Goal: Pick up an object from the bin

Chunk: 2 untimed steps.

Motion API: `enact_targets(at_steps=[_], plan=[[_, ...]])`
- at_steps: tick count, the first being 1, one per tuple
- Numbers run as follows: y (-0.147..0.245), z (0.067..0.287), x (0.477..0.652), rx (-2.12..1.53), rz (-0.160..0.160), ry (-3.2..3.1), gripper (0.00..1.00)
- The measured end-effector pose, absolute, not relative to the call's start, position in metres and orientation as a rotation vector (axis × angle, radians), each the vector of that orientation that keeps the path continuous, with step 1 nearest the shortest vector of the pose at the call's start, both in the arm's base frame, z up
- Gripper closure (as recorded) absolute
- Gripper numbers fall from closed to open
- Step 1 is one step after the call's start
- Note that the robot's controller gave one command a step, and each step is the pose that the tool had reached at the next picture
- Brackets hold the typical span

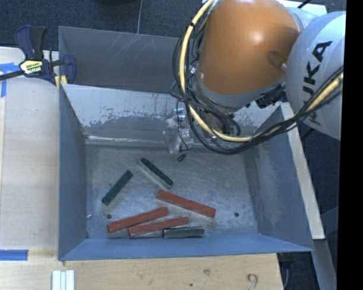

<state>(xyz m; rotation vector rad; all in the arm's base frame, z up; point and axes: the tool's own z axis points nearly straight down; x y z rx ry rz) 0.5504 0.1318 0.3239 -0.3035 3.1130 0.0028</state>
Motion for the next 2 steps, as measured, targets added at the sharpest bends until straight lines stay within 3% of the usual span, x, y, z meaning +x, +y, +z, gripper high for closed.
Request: enact_targets(at_steps=[1,2], plan=[[0.1160,0.1517,0.5297,-0.475,-0.001,3.111,1.00],[0.1164,0.1562,0.5320,-0.471,0.001,3.103,0.00]])
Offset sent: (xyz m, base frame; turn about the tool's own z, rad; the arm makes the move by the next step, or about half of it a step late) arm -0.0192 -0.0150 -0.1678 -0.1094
